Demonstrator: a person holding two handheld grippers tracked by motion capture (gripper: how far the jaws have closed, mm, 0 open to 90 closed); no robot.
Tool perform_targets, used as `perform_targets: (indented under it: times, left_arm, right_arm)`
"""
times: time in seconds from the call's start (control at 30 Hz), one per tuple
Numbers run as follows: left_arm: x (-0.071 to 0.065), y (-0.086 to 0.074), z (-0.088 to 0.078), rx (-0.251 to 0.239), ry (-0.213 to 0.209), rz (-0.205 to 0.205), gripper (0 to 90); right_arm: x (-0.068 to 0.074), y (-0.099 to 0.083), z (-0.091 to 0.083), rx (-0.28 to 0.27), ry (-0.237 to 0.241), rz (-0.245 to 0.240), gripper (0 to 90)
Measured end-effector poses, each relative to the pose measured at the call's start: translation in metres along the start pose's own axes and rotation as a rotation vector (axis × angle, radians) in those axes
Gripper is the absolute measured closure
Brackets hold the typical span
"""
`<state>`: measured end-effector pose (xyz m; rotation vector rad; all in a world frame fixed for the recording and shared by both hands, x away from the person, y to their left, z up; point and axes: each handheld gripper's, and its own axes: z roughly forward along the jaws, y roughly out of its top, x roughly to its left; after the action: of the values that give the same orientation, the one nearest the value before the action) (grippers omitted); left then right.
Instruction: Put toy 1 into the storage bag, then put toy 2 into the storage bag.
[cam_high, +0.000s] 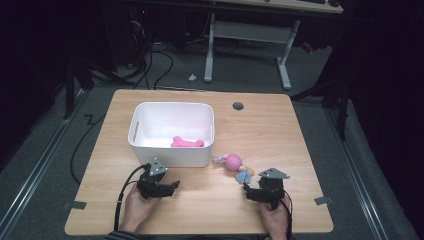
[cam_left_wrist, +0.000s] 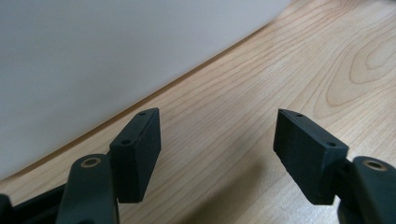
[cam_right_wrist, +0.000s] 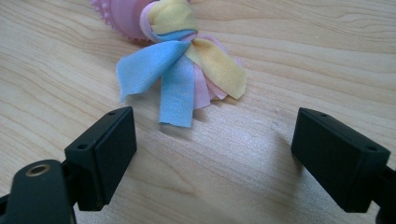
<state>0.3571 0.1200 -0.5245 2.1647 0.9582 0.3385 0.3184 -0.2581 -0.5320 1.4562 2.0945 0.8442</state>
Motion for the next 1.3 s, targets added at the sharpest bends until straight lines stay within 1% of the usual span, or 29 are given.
perform_targets:
  times: [0.1,0.17,0.27,0.33,0.43,0.63,0.67,0.7,0.73,0.8,0.9,1.0,1.07,1.13,1.17,1.23,1.3]
  left_arm:
    - [0.000,0.000,0.002,-0.003,0.000,0.001,32.4]
    - [-0.001,0.000,0.002,-0.005,0.007,0.005,32.4]
    - [-0.001,-0.001,0.003,0.004,0.022,0.013,32.2]
    - [0.000,-0.001,0.003,0.013,0.026,0.018,32.1]
    - [0.000,-0.002,0.004,0.014,0.030,0.019,32.1]
    - [-0.001,-0.003,0.006,0.001,0.033,0.027,31.3]
    - [0.000,-0.004,0.006,-0.007,0.031,0.028,30.7]
    - [0.000,-0.006,0.007,-0.025,0.030,0.028,30.2]
    - [0.001,-0.008,0.008,-0.042,0.033,0.025,29.6]
    - [0.000,-0.007,0.008,-0.041,0.046,0.012,29.4]
    - [0.001,-0.007,0.008,-0.041,0.050,0.006,28.1]
    - [0.000,-0.007,0.008,-0.038,0.047,0.009,27.3]
    - [0.000,-0.007,0.008,-0.038,0.047,0.010,26.9]
    - [0.000,-0.007,0.008,-0.038,0.047,0.009,26.8]
    - [0.000,-0.007,0.008,-0.038,0.047,0.009,26.8]
    - [0.000,-0.007,0.008,-0.038,0.047,0.008,26.7]
    - [0.000,-0.007,0.008,-0.038,0.048,0.008,26.6]
  right_arm:
    - [0.000,0.000,0.000,0.000,0.000,-0.001,13.8]
    - [0.000,0.000,0.000,0.000,0.001,-0.003,13.8]
    - [0.000,0.000,0.000,0.000,0.003,-0.004,13.9]
    - [-0.001,0.000,0.000,0.000,0.005,-0.004,13.8]
    - [0.000,0.001,0.000,0.001,0.007,-0.002,13.8]
    - [-0.001,0.001,0.001,0.003,0.013,-0.004,13.1]
    - [-0.001,0.001,0.001,0.003,0.013,-0.006,13.1]
    - [-0.001,0.000,0.000,0.002,0.015,-0.010,13.1]
    - [-0.001,0.000,0.000,0.001,0.019,-0.013,13.2]
    - [-0.002,0.000,0.000,0.001,0.025,-0.016,14.0]
    - [-0.005,0.002,0.000,0.012,0.036,-0.024,15.2]
    - [-0.008,0.005,-0.004,0.052,0.040,-0.021,19.1]
    - [-0.011,0.005,-0.008,0.038,0.049,-0.002,19.4]
    - [-0.013,0.006,-0.014,0.010,0.072,0.021,19.8]
    - [-0.013,0.007,-0.018,-0.006,0.083,0.024,20.1]
    - [-0.011,0.010,-0.025,-0.029,0.098,0.014,20.6]
    - [-0.008,0.014,-0.030,-0.041,0.107,-0.011,21.3]
